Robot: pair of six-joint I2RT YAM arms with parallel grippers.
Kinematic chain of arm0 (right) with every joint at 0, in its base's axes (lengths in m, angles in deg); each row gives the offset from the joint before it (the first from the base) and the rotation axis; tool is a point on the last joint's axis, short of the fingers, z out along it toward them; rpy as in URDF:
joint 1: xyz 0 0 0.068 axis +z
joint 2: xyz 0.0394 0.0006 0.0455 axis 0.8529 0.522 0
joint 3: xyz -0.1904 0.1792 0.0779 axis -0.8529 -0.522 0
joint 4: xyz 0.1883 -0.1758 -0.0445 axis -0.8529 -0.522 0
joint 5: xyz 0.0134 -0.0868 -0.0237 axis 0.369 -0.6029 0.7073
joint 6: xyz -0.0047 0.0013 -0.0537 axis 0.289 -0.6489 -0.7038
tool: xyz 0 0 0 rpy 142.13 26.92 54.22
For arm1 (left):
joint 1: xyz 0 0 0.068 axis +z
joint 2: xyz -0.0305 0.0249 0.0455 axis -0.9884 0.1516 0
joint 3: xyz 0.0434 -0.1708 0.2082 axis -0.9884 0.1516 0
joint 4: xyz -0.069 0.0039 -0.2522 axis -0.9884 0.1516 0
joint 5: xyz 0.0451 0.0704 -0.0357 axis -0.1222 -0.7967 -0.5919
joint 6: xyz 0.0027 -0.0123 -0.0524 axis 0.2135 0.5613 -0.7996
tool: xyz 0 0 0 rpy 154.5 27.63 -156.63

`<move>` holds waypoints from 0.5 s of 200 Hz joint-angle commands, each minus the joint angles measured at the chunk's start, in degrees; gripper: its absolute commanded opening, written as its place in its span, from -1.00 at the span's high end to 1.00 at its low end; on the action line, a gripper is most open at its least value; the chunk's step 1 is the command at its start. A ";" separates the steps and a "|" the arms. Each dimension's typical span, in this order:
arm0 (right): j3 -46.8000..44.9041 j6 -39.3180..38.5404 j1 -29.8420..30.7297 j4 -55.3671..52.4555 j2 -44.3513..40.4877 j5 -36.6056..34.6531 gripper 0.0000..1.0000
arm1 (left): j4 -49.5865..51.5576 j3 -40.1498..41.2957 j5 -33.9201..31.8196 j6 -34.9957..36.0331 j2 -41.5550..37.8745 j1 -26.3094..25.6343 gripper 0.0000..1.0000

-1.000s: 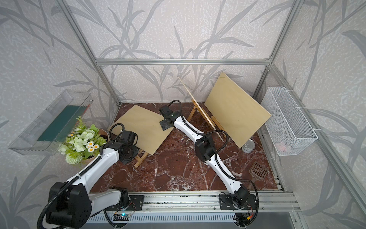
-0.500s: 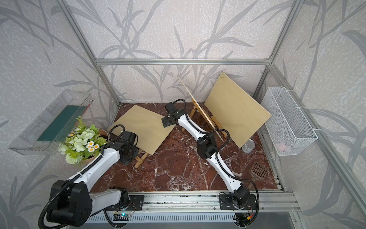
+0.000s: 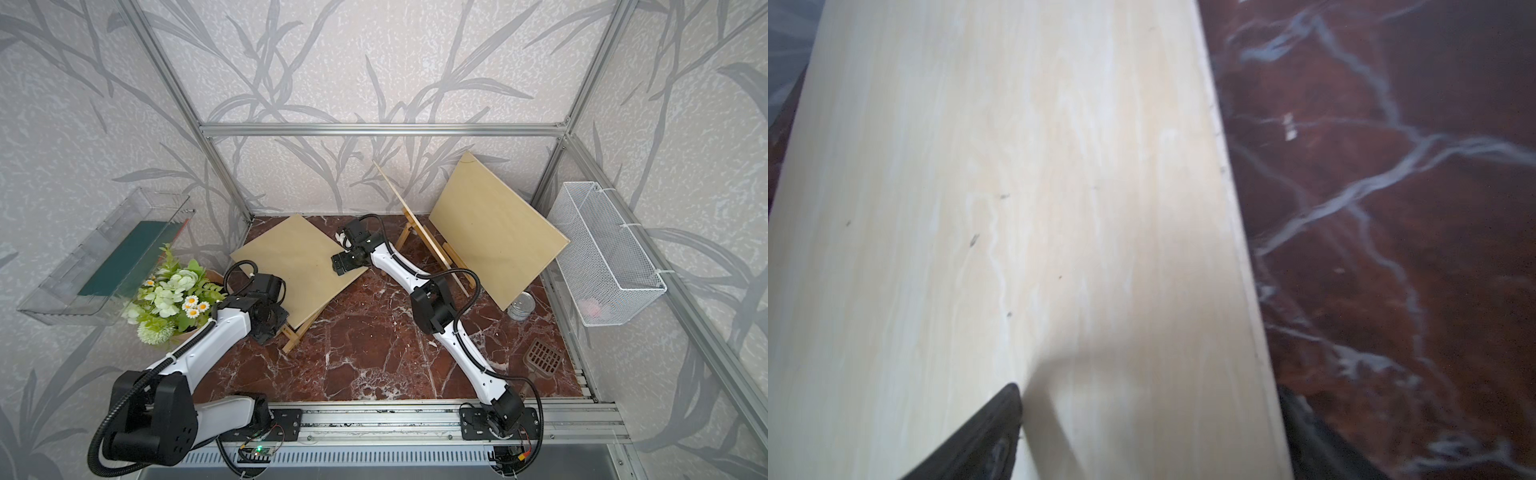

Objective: Assemble the easel
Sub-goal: Adjust the drawing board at the center of the board.

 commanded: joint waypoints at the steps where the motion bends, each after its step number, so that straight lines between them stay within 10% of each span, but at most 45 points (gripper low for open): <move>1: -3.82 -1.30 2.98 -6.81 -2.30 6.48 -0.80 | 1.63 2.87 -0.18 0.05 2.94 0.66 0.38; 100: -12.73 2.34 3.14 -0.13 -10.49 20.55 -0.51 | 1.90 1.13 1.36 2.62 7.02 0.76 0.64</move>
